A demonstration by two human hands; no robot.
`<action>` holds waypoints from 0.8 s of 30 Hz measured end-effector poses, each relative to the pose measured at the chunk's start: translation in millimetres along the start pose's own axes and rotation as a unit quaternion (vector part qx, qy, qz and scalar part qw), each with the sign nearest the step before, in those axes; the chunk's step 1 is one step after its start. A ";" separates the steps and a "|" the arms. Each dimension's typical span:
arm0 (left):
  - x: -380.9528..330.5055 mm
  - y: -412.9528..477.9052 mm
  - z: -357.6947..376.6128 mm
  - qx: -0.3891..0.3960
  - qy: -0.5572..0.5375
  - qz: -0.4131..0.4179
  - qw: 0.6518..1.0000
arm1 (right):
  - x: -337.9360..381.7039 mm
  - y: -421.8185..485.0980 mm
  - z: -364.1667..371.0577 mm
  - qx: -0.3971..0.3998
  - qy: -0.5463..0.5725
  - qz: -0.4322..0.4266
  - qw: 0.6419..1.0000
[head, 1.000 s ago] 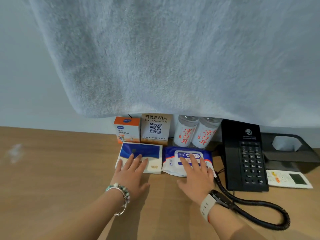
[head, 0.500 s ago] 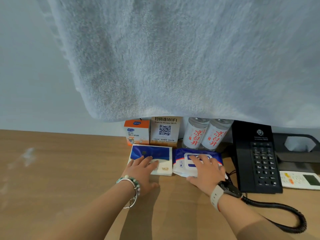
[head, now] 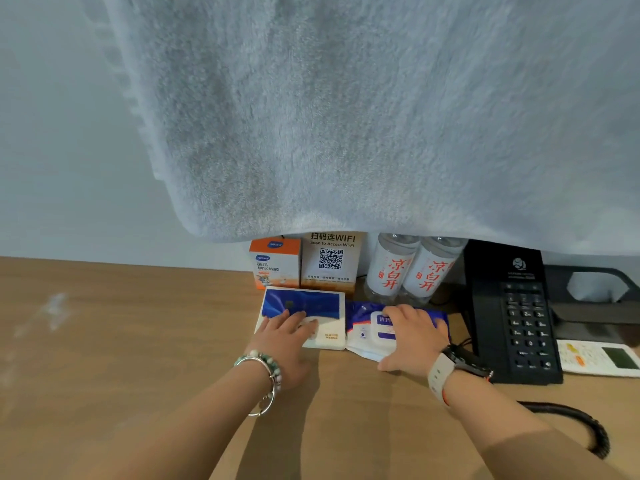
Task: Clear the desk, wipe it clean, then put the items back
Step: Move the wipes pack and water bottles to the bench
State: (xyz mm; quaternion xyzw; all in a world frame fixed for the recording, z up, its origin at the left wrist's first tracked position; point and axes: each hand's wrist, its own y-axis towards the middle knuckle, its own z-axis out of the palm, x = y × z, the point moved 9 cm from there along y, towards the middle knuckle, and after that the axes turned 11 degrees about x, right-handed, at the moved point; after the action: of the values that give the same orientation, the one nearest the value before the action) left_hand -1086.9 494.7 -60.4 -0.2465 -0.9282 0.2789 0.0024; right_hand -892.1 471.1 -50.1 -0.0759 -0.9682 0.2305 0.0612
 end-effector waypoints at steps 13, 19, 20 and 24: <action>-2.0 -15.1 10.4 0.002 0.021 0.020 1.000 | -17.2 -18.6 2.8 -0.023 0.014 0.043 0.999; -0.7 -18.4 2.2 -0.011 -0.002 0.037 0.999 | -22.6 -20.5 -2.3 -0.047 0.046 0.065 0.996; 2.6 -21.3 -6.1 -0.052 -0.036 0.045 0.997 | -22.4 -22.0 -5.3 -0.056 0.051 0.066 0.995; 53.5 -47.8 -35.6 -0.254 -0.294 -0.011 0.921 | -12.9 -29.5 -33.1 -0.102 0.064 0.051 0.991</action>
State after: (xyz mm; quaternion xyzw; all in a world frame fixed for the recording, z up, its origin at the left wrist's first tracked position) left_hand -1150.7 503.0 -12.7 -0.1360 -0.9294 0.0933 -0.3301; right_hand -877.9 457.2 -8.4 -0.1460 -0.9756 0.1280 0.1027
